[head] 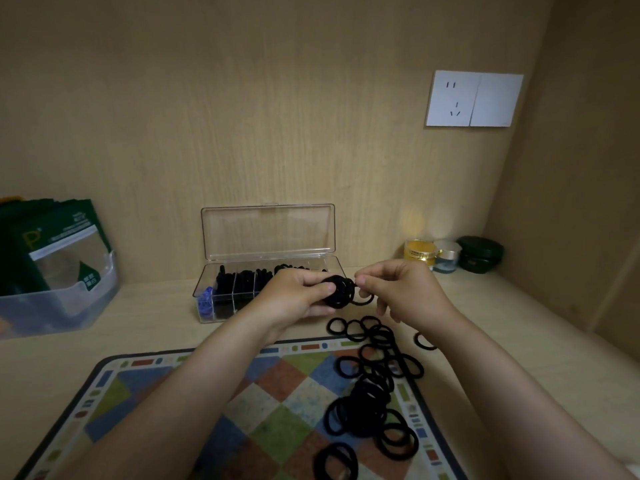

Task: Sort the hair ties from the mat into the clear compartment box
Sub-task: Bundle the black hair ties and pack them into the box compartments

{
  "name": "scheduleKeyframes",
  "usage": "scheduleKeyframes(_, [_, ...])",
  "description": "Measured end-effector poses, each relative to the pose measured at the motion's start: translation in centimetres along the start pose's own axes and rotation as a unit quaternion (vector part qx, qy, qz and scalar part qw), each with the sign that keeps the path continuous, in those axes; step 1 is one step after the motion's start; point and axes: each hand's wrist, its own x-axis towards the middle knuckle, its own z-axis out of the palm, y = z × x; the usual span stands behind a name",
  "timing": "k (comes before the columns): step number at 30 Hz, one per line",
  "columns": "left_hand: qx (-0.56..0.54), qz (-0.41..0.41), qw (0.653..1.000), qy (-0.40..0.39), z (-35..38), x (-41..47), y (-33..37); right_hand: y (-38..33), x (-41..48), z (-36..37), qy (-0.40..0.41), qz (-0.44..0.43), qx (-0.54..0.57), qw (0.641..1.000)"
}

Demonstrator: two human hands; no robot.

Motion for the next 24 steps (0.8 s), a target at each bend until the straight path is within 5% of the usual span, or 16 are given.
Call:
scheduleKeyframes(4, [-0.006, -0.006, 1.000, 0.006, -0.3, -0.1, 0.1, 0.3, 0.2, -0.2, 0.022, 0.015, 0.011, 1.000])
scheduleKeyframes(9, [0.050, 0.006, 0.998, 0.025, 0.1, -0.2, 0.3, -0.9, -0.2, -0.6, -0.089, 0.030, 0.234, 0.968])
scheduleKeyframes(12, [0.018, 0.009, 1.000, -0.014, 0.7, -0.4, 0.6, -0.8, -0.5, 0.2, -0.092, 0.013, 0.152, 0.984])
scheduleKeyframes(16, [-0.027, -0.001, 0.999, -0.033, 0.8, -0.6, 0.6, -0.1, -0.3, 1.1, -0.001, -0.034, 0.037, 0.999])
scheduleKeyframes(24, [-0.124, -0.032, 0.989, -0.077, 0.5, -0.9, 0.8, 1.0, 0.2, 2.0, 0.064, -0.082, -0.019, 0.994])
